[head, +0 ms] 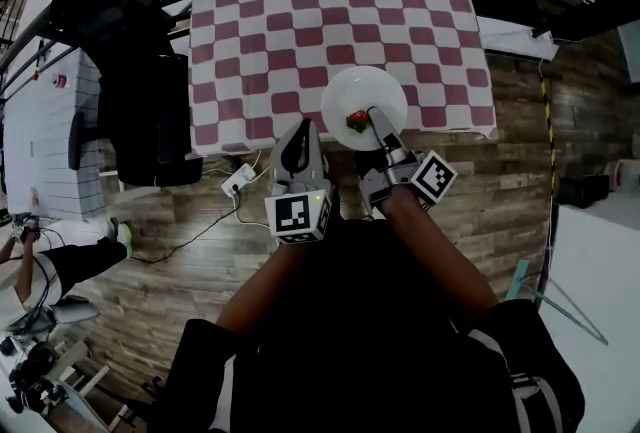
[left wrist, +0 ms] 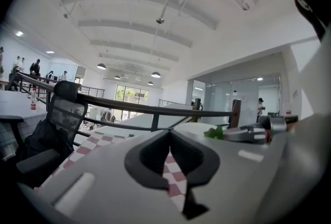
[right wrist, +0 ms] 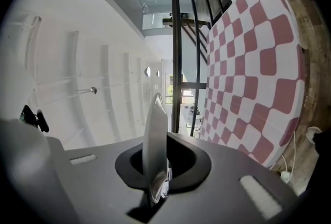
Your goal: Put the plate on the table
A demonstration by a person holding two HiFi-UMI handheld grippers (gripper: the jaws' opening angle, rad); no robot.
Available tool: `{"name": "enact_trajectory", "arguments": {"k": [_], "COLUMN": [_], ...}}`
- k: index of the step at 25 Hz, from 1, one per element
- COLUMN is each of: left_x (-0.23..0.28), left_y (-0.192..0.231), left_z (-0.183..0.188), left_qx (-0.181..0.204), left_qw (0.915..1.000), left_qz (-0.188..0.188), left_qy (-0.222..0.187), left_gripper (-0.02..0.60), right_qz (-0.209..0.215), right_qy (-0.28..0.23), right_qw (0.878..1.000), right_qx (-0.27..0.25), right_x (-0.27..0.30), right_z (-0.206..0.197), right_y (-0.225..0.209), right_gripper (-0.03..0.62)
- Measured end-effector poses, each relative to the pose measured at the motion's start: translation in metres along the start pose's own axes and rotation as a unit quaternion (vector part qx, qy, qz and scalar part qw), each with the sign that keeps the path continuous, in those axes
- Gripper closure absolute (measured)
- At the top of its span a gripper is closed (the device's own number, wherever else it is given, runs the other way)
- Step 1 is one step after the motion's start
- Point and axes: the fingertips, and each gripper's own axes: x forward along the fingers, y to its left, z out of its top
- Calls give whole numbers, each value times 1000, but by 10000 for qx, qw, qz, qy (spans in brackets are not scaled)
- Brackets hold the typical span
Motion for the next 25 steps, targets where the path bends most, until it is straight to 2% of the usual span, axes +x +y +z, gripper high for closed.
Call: {"name": "enact_trajectory", "arguments": {"k": [11,19,25], "left_x": [62,88,90], "left_y": [58,96,114], "left_z": [17,34,20], "left_qx": [-149,-157,-245], "left_qw": [9998,9992,9989], "left_qz": [-131,-354,-398], "left_qy": [57,-95,-55], "left_gripper": [574,573,573], "right_qz": [-104,72,126], "right_qy": [74,-291,-480], "right_qw": [9999,9995,9987], "right_qx": [-42,-34,-132], "right_x": [82,122,125], "right_z": [0,-1,-3], "right_y": [2,9,10], "right_gripper": [588,588,588]}}
